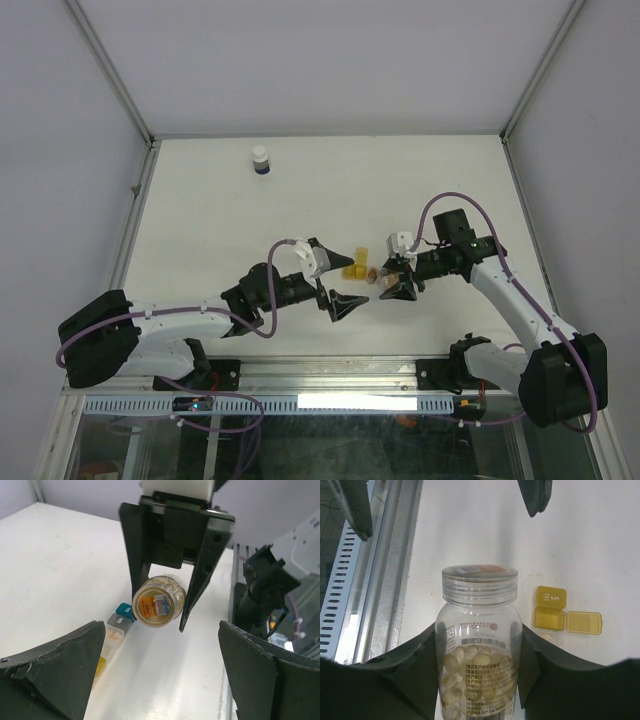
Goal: Sort the pills into containers
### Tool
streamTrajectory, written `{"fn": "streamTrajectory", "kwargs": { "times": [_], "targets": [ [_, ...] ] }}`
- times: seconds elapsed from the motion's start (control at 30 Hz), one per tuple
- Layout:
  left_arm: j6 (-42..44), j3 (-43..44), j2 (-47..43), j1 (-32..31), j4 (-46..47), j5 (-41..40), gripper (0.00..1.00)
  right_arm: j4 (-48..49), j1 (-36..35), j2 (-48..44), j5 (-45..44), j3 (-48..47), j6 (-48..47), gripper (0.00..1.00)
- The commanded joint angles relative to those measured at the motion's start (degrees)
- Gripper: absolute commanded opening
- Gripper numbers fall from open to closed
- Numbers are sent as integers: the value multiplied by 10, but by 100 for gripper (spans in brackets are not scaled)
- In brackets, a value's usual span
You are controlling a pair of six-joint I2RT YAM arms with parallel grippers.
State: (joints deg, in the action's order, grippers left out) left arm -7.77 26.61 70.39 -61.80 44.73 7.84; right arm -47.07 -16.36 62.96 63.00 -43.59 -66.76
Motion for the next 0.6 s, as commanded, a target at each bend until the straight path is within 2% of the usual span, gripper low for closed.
{"fn": "streamTrajectory", "kwargs": {
  "times": [0.0, 0.07, 0.17, 0.37, 0.57],
  "targets": [
    [194, 14, 18, 3, 35, 74, 99, 2, -2, -6, 26, -12, -12, 0],
    [227, 43, 38, 6, 9, 73, 99, 1, -2, -6, 26, -12, -13, 0],
    [233, 59, 63, 15, 17, 77, 98, 1, -2, -3, 27, -11, -15, 0],
    [196, 91, 100, 30, 20, 82, 75, 0, -3, 0, 27, -12, -18, 0],
    [168, 101, 111, 34, 35, 107, 70, -1, -4, 0, 26, -11, -18, 0]
  ]
}}
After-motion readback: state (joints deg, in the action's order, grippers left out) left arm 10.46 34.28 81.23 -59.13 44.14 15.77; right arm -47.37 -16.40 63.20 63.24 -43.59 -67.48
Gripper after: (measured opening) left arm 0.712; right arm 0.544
